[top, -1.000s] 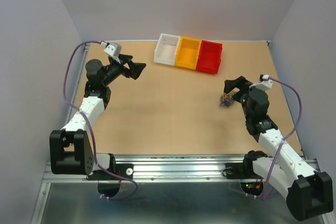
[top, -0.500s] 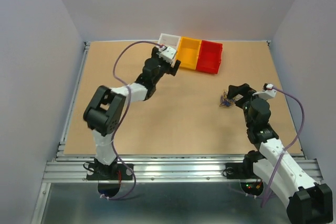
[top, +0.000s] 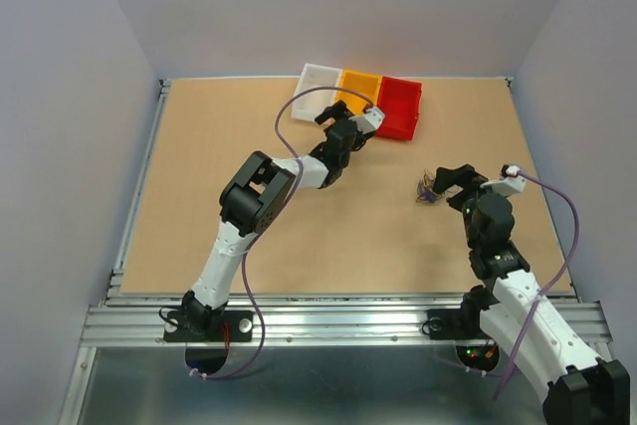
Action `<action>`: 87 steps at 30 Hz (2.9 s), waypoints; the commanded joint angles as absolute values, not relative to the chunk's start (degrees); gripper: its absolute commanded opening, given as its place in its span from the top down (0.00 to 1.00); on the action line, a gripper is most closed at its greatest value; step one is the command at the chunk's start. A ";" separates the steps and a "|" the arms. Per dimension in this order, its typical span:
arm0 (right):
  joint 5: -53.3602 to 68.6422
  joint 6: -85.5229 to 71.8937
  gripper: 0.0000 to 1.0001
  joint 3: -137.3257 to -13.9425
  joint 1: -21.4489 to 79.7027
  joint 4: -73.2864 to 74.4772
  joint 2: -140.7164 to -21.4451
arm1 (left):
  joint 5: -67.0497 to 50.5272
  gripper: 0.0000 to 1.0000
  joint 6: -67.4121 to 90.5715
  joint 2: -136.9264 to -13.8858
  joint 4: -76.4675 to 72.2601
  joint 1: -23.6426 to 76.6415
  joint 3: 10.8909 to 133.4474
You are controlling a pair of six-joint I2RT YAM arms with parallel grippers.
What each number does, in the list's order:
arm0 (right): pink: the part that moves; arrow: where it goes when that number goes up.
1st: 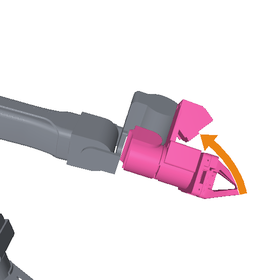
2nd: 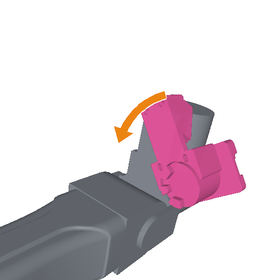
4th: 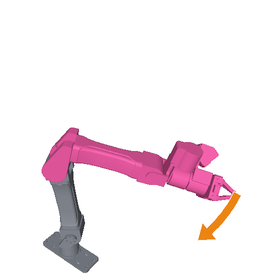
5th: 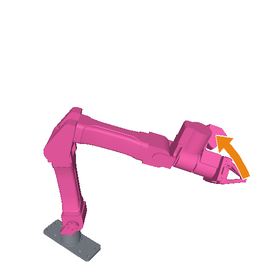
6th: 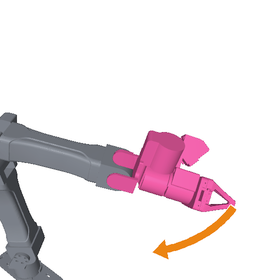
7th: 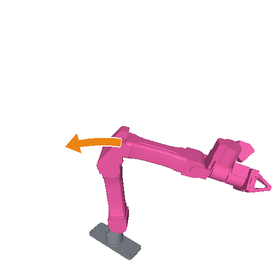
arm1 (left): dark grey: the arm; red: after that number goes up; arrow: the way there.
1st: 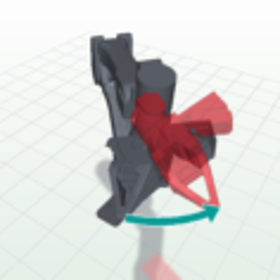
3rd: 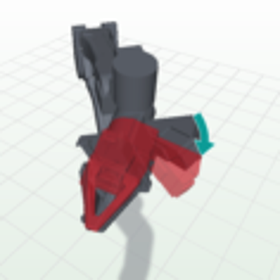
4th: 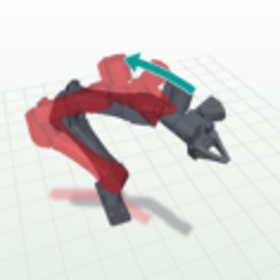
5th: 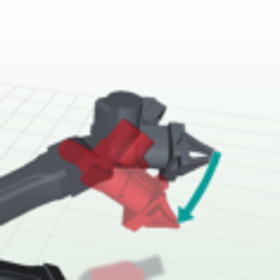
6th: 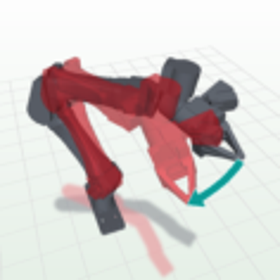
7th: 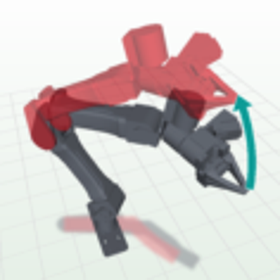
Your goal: Untangle the cables
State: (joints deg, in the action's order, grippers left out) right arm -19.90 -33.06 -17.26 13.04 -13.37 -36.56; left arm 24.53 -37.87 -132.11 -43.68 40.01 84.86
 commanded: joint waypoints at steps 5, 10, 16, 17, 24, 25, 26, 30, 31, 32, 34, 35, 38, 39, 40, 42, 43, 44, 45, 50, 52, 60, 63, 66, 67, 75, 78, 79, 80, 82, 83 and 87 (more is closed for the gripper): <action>-22.94 -34.19 0.00 -26.80 12.74 3.50 -48.42 | 24.70 0.01 -42.36 -136.58 -40.34 38.67 100.37; -23.55 -34.98 0.00 -29.09 12.66 5.19 -54.30 | 24.87 0.01 -42.80 -139.65 -41.22 38.50 102.74; -22.85 -34.72 0.04 -30.50 12.74 1.59 -60.02 | 26.37 0.01 -43.85 -142.12 -41.13 38.50 104.59; -22.76 -34.63 0.04 -30.32 12.74 0.54 -61.68 | 27.50 0.01 -43.94 -142.47 -41.48 38.50 104.68; -21.00 -34.37 0.05 -30.85 12.74 -7.37 -69.68 | 25.06 0.01 -41.58 -138.00 -41.48 38.50 100.65; -21.01 -34.37 0.06 -30.94 12.74 -7.99 -70.39 | 24.70 0.01 -41.22 -135.81 -41.48 38.50 99.85; -21.09 -34.37 0.07 -31.20 12.74 -8.52 -71.18 | 24.52 0.01 -40.79 -134.57 -41.57 38.50 99.06; -20.04 -33.84 0.29 -31.38 12.74 -11.50 -73.65 | 22.86 0.01 -38.24 -127.64 -41.14 38.50 94.94; -19.87 -33.84 0.35 -31.20 12.74 -11.86 -73.74 | 22.42 0.01 -37.97 -126.23 -40.96 38.58 94.14; -19.78 -33.75 0.42 -31.11 12.74 -12.21 -73.83 | 21.98 0.01 -37.45 -125.08 -40.78 38.50 93.43; -19.08 -33.22 0.58 -30.76 12.74 -13.00 -73.74 | 20.48 0.01 -36.04 -121.31 -40.34 38.50 90.89; -18.81 -32.96 0.67 -30.59 12.74 -13.18 -73.65 | 19.26 0.01 -35.69 -120.07 -40.17 38.50 88.88; -17.32 -31.91 0.91 -30.15 12.74 -13.97 -73.04 | 17.67 0.01 -34.37 -115.85 -39.99 38.50 85.10; -16.44 -31.47 0.98 -30.06 12.74 -14.06 -72.95 | 17.32 0.01 -33.93 -114.97 -39.90 38.50 84.21; -15.65 -31.12 0.99 -29.97 12.83 -14.15 -72.78 | 16.79 0.02 -33.66 -113.13 -39.73 38.50 83.33; -10.76 -28.93 1.00 -29.71 13.01 -15.11 -72.07 | 15.39 0.04 -33.14 -110.58 -38.94 38.50 80.61; -8.72 -28.22 0.99 -29.45 13.18 -15.64 -71.64 | 14.95 0.04 -32.87 -109.61 -38.94 38.50 79.55; -6.70 -27.60 0.99 -29.18 13.36 -16.25 -71.28 | 14.51 0.04 -32.78 -108.82 -39.02 38.50 78.50; -2.24 -26.21 0.99 -28.40 13.97 -17.83 -70.15 | 13.63 0.06 -32.61 -107.42 -38.94 38.50 76.57; 13.60 -21.45 0.99 -28.03 18.62 -20.39 -67.24 | 12.40 0.06 -30.33 -103.37 -38.32 37.71 72.25; 19.41 -18.64 0.99 -29.35 23.10 -19.95 -67.32 | 9.94 0.05 -27.97 -100.48 -38.06 36.75 69.62; 16.38 -18.11 0.44 -27.86 28.92 -20.22 -62.14 | -1.56 0.06 -23.73 -90.19 -36.57 35.25 58.64; 13.80 -18.02 0.41 -27.86 29.00 -19.25 -62.92 | -3.94 0.08 -26.79 -85.27 -32.70 34.81 55.30; 14.32 -17.58 0.37 -29.26 29.00 -19.25 -66.26 | -11.99 0.06 -28.64 -79.29 -28.23 34.02 52.04; 15.20 -17.40 0.38 -30.22 29.00 -19.07 -69.05 | -13.43 0.06 -30.04 -76.93 -24.65 34.01 50.20; 20.57 -15.12 0.30 -34.45 33.57 -17.58 -77.60 | -29.09 0.04 -41.82 -63.91 -8.70 33.66 40.61; 21.53 -14.24 0.29 -35.86 35.94 -17.23 -80.32 | -37.76 0.02 -44.90 -58.98 -8.97 33.75 34.82; 22.14 -13.98 0.30 -36.12 36.12 -17.23 -80.85 | -39.18 0.01 -46.04 -58.19 -8.18 33.92 34.28; 22.50 -13.89 0.30 -36.47 36.56 -17.40 -81.47 | -40.24 0.01 -46.92 -58.18 -8.00 34.01 33.84; 22.15 -13.97 0.30 -37.53 37.26 -17.40 -83.93 | -43.58 0.01 -49.03 -59.58 -7.04 34.45 33.14; 22.06 -14.06 0.32 -37.96 37.27 -17.40 -84.98 | -43.94 0.01 -49.48 -60.37 -6.94 34.98 33.05; 23.20 -13.62 0.56 -40.16 37.70 -17.40 -89.47 | -40.70 0.06 -49.22 -65.29 -8.26 39.28 33.92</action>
